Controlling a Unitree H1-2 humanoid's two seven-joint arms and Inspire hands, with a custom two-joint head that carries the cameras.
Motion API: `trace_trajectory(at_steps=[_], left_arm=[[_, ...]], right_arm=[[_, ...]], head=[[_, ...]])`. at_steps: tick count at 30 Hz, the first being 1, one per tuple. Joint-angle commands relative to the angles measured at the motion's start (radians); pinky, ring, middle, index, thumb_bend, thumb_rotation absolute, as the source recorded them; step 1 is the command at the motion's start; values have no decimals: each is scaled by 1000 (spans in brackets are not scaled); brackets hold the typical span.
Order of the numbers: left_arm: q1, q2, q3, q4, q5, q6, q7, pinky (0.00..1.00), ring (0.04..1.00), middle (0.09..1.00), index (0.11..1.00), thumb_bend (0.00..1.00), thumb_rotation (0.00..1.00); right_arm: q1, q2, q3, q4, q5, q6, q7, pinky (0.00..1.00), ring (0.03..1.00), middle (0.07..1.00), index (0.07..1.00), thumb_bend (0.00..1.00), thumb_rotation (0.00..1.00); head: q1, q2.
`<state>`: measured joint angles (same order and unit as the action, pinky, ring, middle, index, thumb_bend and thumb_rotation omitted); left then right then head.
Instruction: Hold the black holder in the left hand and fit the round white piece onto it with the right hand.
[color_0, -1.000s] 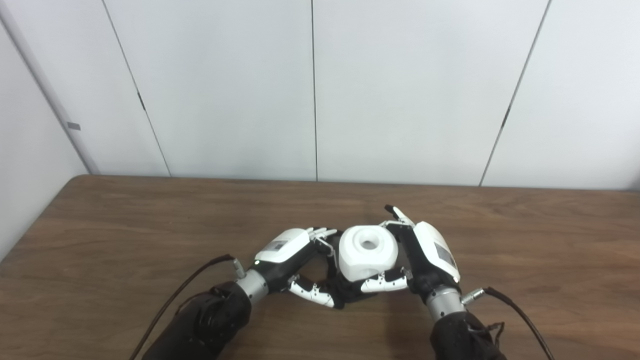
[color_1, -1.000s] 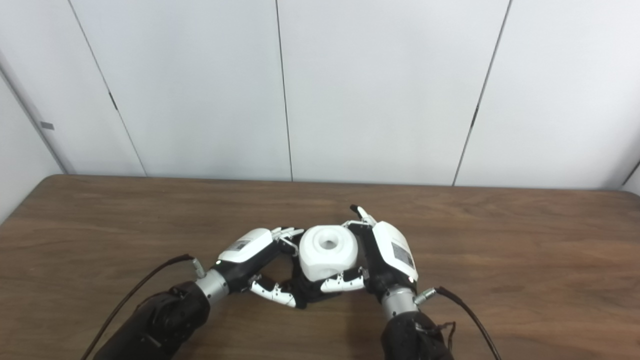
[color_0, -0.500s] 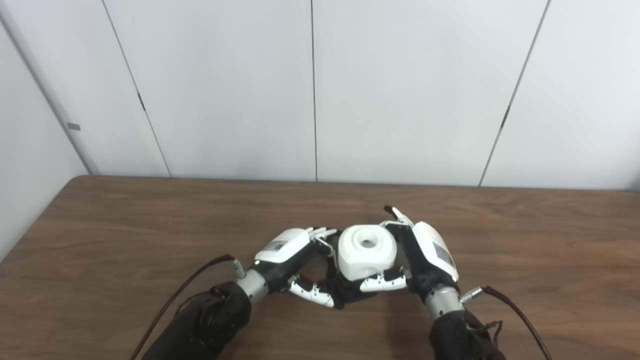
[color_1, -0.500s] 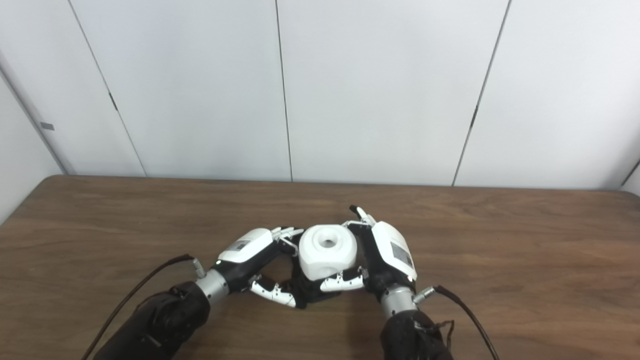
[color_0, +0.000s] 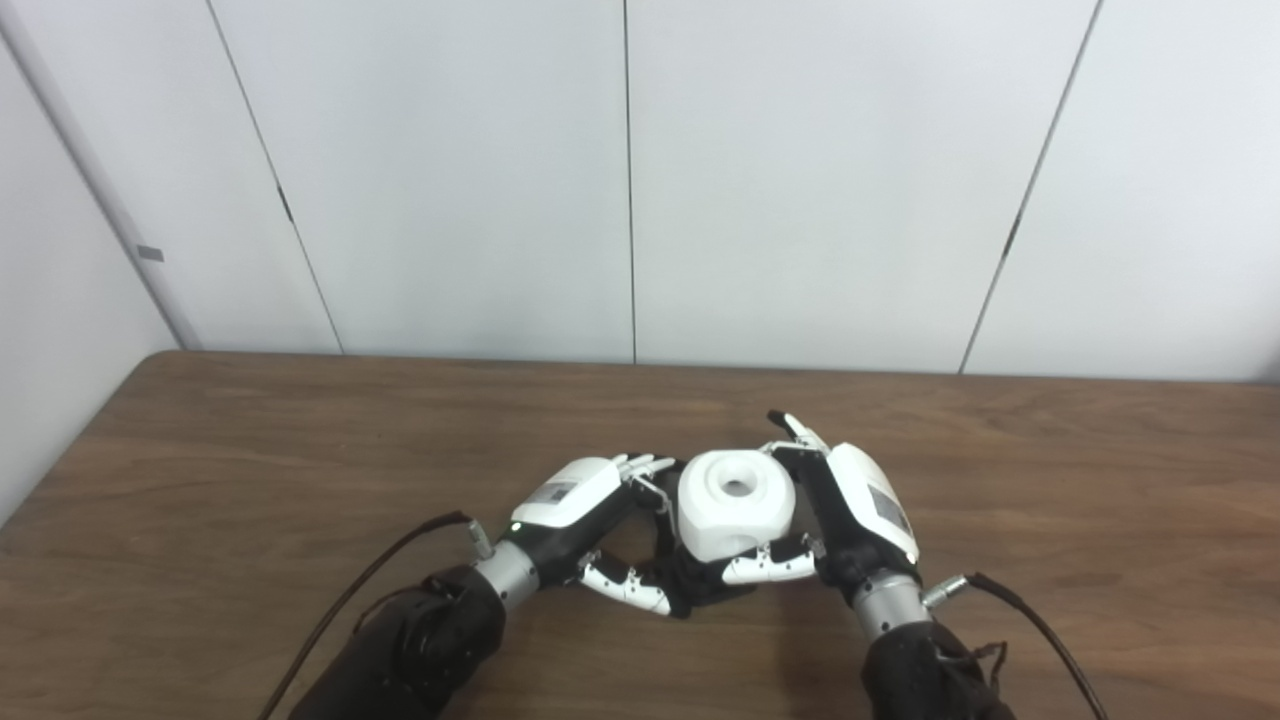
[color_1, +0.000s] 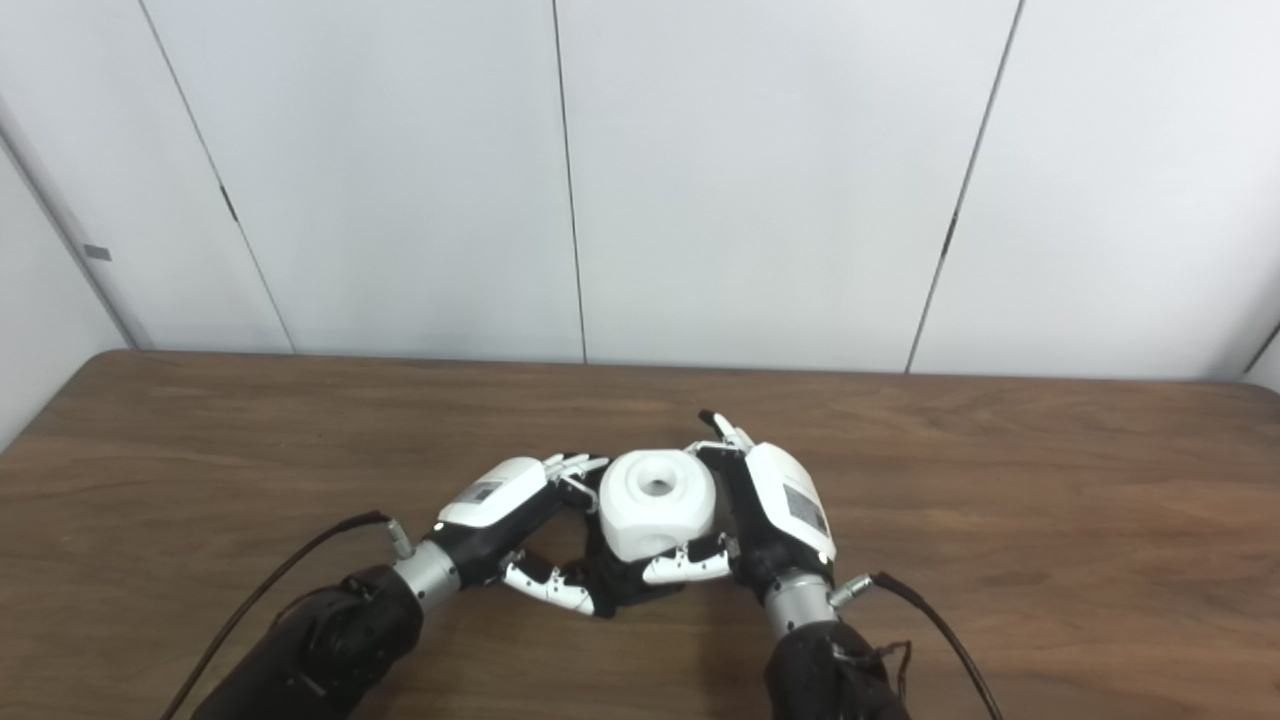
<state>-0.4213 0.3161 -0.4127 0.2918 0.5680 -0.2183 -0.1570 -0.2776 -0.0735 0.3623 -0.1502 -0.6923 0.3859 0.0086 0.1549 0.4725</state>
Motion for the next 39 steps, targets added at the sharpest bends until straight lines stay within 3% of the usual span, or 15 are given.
trace_trajectory(at_steps=[1,19,26,39], left_arm=[[-17,-18,-29,28,38,-5,-10,1000,968,944,477,515,51],[-24,-21,-29,68,34,-36,14,1000,966,942,476,515,49],[-22,-22,-28,68,33,-38,18,1000,965,940,476,515,49],[-20,-17,-28,59,30,-31,9,1000,968,944,477,515,49]], right_arm=[[-28,6,6,-38,6,-36,20,737,928,928,481,502,143],[-40,2,-39,-113,-1,-26,57,765,919,928,482,502,142],[-39,-20,-54,-139,-5,-27,73,738,929,920,483,501,145],[-42,-16,-84,-170,-10,-11,99,775,952,939,482,500,144]], head=[[-1,-4],[-14,-33],[-15,-31],[-21,-26]])
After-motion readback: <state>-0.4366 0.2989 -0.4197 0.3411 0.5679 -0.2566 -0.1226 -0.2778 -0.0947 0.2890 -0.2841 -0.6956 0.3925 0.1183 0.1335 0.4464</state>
